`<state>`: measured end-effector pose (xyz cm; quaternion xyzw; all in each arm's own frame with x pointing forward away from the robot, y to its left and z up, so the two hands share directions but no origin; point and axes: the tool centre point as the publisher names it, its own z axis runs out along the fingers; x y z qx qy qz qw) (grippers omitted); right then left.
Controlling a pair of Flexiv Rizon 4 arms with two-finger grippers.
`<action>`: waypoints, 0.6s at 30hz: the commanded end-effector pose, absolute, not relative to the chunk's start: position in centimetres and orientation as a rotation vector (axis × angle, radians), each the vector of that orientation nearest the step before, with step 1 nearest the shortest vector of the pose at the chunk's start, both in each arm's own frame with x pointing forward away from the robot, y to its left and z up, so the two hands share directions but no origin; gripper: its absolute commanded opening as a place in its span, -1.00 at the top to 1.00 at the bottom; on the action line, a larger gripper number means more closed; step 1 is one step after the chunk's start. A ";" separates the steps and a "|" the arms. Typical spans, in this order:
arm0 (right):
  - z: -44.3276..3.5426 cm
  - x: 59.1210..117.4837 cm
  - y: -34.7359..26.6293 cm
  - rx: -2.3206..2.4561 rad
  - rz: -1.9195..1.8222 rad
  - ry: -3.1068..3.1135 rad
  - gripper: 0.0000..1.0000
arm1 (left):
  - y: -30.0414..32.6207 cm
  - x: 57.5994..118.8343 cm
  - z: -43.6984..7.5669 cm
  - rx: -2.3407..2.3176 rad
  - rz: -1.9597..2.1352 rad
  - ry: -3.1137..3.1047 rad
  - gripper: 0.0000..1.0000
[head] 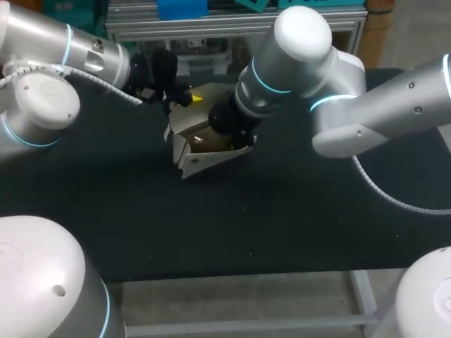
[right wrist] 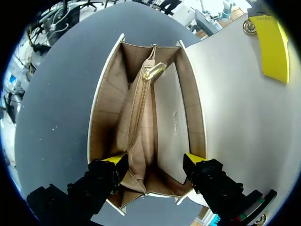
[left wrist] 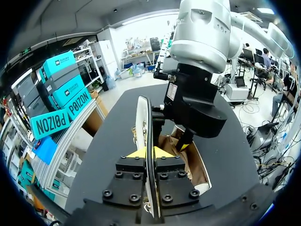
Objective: Pick up the bag, open it, inspect its contents, close it, and place it on the opposite side
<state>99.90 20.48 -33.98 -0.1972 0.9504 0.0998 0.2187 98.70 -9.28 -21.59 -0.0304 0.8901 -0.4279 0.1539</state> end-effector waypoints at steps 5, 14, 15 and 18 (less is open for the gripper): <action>-35.2 99.8 20.1 -0.544 0.267 2.639 -1.00 | -9.0 98.8 -21.6 -0.059 -1.229 2.556 1.00; -34.9 99.8 20.2 -0.543 0.263 2.632 -1.00 | -9.1 98.8 -21.6 -0.044 -1.220 2.555 1.00; -34.9 99.8 20.2 -0.544 0.263 2.631 -1.00 | -9.1 98.7 -21.6 -0.043 -1.219 2.555 1.00; -34.8 99.8 20.2 -0.544 0.262 2.627 -1.00 | -9.0 98.7 -21.5 -0.040 -1.219 2.553 1.00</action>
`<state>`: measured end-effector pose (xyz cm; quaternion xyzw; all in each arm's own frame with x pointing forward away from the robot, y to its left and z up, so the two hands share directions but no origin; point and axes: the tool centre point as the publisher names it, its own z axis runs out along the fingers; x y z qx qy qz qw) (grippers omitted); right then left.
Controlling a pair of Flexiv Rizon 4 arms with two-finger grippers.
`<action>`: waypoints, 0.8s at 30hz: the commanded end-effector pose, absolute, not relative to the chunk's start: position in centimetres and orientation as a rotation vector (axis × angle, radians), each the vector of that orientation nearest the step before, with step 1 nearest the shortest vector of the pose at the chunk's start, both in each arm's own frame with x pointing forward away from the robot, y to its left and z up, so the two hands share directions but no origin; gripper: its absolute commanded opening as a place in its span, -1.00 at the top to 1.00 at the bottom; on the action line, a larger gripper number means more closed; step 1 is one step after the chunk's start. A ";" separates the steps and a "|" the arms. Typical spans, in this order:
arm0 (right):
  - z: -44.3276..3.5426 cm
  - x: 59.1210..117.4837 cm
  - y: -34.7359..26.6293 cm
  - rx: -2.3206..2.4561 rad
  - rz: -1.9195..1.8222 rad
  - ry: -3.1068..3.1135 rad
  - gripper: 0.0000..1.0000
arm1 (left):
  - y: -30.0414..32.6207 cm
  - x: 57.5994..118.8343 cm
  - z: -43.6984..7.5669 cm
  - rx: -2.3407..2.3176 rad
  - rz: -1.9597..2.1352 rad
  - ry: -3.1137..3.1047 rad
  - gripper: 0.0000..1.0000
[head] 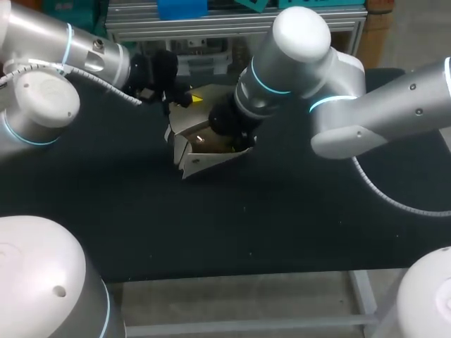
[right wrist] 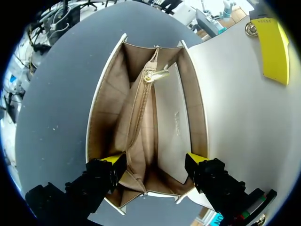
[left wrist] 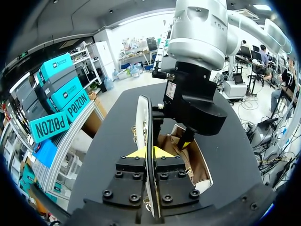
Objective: Pick up the bag, open it, inspect its contents, close it, and place it on the opposite side
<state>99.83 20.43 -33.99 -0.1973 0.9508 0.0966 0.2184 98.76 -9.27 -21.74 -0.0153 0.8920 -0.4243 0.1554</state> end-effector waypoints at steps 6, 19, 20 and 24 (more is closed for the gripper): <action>-34.5 99.8 20.2 -0.544 0.260 2.619 -1.00 | -9.0 98.6 -21.6 -0.036 -1.218 2.552 1.00; -33.7 100.0 20.4 -0.547 0.255 2.588 0.74 | -9.1 98.4 -21.7 -0.022 -1.216 2.557 1.00; -33.6 100.0 20.3 -0.546 0.254 2.585 1.00 | -9.1 98.4 -21.6 -0.021 -1.216 2.557 1.00; -33.1 100.0 20.4 -0.550 0.247 2.568 1.00 | -9.1 98.3 -21.6 -0.019 -1.216 2.557 1.00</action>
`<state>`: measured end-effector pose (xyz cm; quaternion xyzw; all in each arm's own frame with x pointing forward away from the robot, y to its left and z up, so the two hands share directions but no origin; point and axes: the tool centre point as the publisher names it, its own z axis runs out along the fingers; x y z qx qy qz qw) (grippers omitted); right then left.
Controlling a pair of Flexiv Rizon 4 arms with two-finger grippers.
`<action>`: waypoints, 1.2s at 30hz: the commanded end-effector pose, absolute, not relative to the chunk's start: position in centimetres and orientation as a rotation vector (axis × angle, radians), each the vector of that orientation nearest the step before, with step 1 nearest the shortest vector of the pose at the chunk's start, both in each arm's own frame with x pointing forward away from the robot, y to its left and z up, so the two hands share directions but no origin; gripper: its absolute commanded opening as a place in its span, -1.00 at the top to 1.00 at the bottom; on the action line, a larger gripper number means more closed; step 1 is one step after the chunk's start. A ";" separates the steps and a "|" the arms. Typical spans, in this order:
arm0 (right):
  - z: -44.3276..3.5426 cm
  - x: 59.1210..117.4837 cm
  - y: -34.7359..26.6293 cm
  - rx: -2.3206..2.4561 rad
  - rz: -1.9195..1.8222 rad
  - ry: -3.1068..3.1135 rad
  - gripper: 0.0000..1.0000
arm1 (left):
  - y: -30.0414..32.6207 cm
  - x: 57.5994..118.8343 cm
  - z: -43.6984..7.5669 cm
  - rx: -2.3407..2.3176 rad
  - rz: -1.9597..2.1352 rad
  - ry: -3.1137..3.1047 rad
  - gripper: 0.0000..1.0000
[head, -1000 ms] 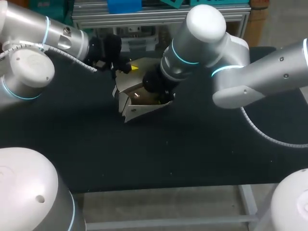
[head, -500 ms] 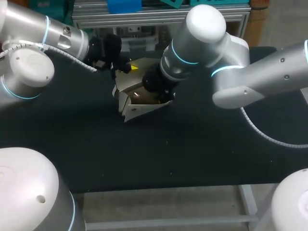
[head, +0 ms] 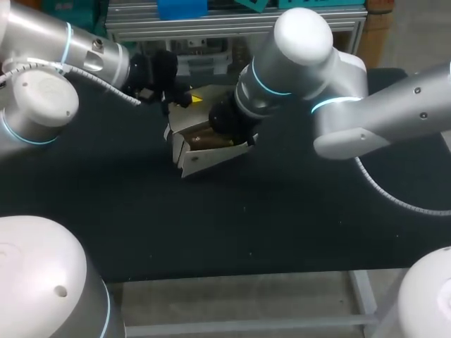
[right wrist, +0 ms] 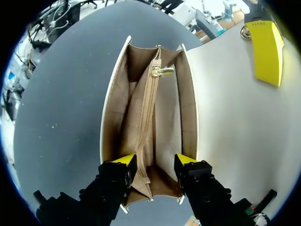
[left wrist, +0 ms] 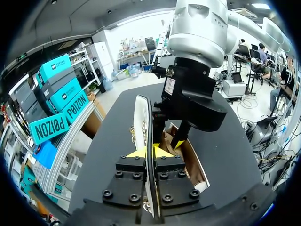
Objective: Pick up the bag, open it, inspect its contents, close it, and place it on the opposite side
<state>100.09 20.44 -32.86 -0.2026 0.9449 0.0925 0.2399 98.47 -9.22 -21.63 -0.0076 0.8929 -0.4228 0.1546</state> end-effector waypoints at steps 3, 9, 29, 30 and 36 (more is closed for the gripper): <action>-32.7 100.0 20.4 -0.544 0.243 2.548 1.00 | -9.1 98.2 -21.6 -0.016 -1.214 2.557 1.00; -30.9 99.7 20.2 -0.516 0.230 2.489 1.00 | -9.1 97.9 -21.5 -0.008 -1.207 2.555 1.00; -22.6 94.2 19.4 -0.448 0.188 2.245 1.00 | -9.8 95.3 -20.6 0.051 -1.255 2.580 1.00; -22.4 93.7 19.3 -0.448 0.188 2.241 1.00 | -9.9 95.3 -20.7 0.064 -1.263 2.586 1.00; -21.6 90.9 18.5 -0.438 0.181 2.223 1.00 | -10.7 94.8 -21.6 0.083 -1.291 2.622 1.00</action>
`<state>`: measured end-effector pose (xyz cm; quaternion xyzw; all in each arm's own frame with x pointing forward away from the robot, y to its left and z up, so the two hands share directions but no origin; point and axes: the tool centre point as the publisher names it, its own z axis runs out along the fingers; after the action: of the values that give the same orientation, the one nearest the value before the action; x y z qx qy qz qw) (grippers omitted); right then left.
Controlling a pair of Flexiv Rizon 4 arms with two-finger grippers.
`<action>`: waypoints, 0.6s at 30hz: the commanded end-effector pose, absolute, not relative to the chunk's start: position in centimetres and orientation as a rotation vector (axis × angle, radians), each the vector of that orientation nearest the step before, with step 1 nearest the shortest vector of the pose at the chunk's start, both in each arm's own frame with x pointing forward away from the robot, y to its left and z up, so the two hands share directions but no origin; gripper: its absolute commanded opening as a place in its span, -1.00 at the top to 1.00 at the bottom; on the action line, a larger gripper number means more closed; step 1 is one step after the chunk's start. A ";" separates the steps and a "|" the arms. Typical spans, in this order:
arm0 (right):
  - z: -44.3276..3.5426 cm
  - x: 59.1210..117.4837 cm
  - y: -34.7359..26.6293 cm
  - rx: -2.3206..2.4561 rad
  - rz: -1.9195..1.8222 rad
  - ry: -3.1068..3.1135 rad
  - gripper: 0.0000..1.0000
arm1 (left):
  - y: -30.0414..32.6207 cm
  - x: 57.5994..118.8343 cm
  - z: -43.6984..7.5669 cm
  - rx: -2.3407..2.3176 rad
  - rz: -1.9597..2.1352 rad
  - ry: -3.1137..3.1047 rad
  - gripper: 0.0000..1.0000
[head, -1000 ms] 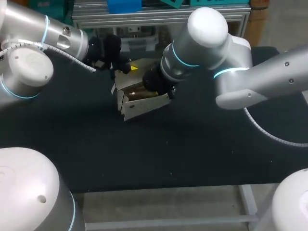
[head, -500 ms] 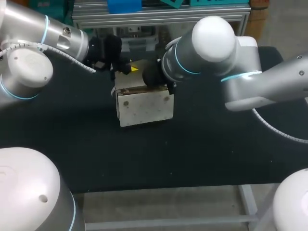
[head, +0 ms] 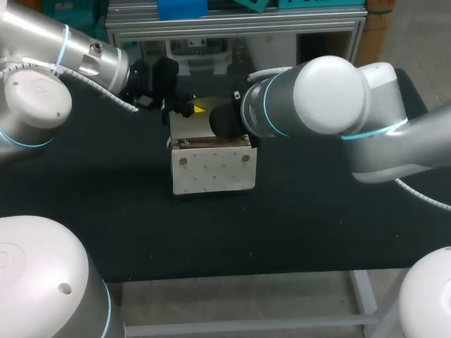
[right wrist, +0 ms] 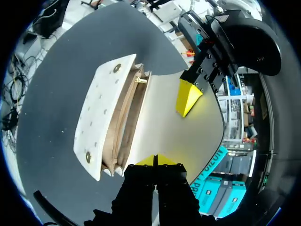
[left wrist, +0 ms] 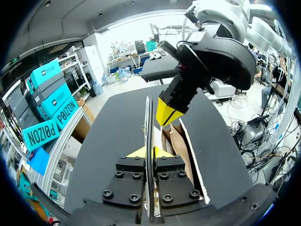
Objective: Pick up the bag, open it, inspect its contents, close it, and place it on the opposite side
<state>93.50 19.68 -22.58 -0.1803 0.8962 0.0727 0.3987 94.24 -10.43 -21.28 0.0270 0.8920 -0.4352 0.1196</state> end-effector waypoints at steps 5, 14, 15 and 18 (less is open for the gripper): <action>-21.5 89.2 17.6 -0.410 0.177 2.220 1.00 | -11.0 95.2 -22.6 0.061 -1.316 2.651 1.00; -22.7 87.2 16.7 -0.378 0.206 2.269 1.00 | -11.1 97.4 -24.3 0.001 -1.347 2.697 1.00; -22.8 86.9 16.6 -0.376 0.209 2.273 1.00 | -11.2 97.6 -24.5 -0.003 -1.347 2.699 1.00; -23.2 85.9 16.6 -0.377 0.217 2.281 1.00 | -11.3 98.1 -24.9 -0.005 -1.356 2.708 1.00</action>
<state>86.88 17.08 -22.86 -0.1493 0.9046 0.0832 0.3905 97.04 -10.87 -24.31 -0.0075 0.8931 -0.4447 0.0670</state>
